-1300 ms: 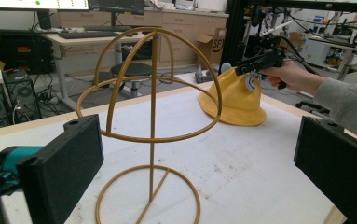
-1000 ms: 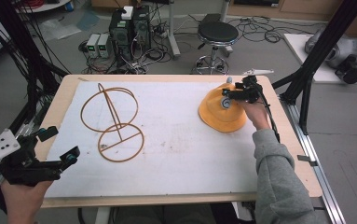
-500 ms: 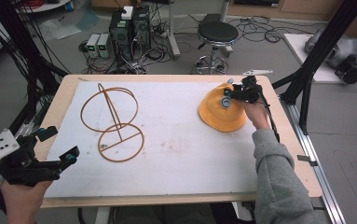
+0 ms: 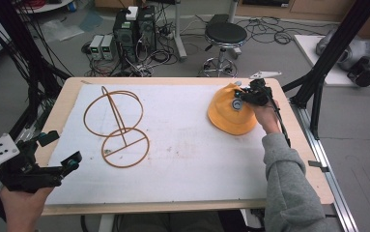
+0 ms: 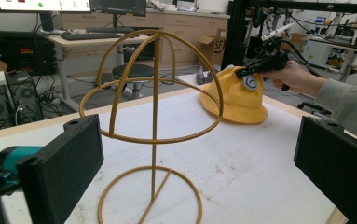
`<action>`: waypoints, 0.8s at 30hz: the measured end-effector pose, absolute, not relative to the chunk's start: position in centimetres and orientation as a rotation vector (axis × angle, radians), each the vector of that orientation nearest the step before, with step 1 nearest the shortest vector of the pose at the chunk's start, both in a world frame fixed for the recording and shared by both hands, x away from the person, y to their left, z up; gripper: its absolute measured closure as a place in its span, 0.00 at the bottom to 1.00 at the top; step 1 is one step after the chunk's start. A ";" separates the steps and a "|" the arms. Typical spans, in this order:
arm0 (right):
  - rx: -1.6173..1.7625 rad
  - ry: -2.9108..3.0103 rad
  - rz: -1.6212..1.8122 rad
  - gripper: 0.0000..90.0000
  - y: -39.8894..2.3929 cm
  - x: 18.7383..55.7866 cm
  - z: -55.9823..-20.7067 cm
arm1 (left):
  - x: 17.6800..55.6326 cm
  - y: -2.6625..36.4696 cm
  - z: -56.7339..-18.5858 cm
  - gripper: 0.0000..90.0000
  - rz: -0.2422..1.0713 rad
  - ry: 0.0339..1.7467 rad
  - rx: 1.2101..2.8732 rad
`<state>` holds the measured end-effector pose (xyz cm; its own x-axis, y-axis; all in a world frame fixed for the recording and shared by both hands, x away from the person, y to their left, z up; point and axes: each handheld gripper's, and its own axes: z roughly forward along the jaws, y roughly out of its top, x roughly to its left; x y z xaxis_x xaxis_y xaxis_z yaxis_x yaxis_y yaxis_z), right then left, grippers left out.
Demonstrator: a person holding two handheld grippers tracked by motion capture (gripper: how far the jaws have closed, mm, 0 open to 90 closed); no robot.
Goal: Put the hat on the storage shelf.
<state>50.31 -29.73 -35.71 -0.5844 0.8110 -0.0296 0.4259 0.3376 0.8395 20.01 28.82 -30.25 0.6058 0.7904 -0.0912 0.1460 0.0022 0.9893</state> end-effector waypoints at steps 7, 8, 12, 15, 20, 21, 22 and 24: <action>1.090 2.159 1.169 0.87 -30.2 50.1 -35.4 | 20.1 28.7 -30.2 0.02 0.608 0.822 1.522; 1.097 2.155 1.177 0.87 -30.2 50.1 -35.3 | 20.1 28.6 -30.2 0.02 0.609 0.822 1.522; 1.097 2.141 1.177 0.87 -30.5 49.9 -35.0 | 20.0 28.6 -30.1 0.02 0.612 0.818 1.523; 1.094 2.125 1.182 0.87 -30.6 49.7 -34.7 | 19.9 28.7 -30.1 0.02 0.617 0.820 1.523; 1.066 2.127 1.199 0.87 -30.7 49.3 -34.1 | 19.8 29.0 -30.0 0.02 0.621 0.826 1.515; 1.068 2.125 1.205 0.87 -30.7 49.2 -34.0 | 19.8 29.0 -30.0 0.02 0.622 0.828 1.514; 1.060 2.127 1.209 0.87 -30.7 49.1 -33.8 | 19.8 29.0 -30.0 0.02 0.622 0.828 1.514; 1.051 2.127 1.214 0.87 -30.8 48.9 -33.5 | 19.8 29.0 -29.9 0.02 0.623 0.826 1.515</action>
<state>48.89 -30.84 -33.50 -0.5951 0.8032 -0.0268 0.3854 0.3145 0.8675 19.78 29.02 -29.95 0.5989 0.7967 -0.0811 0.1406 -0.0049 0.9901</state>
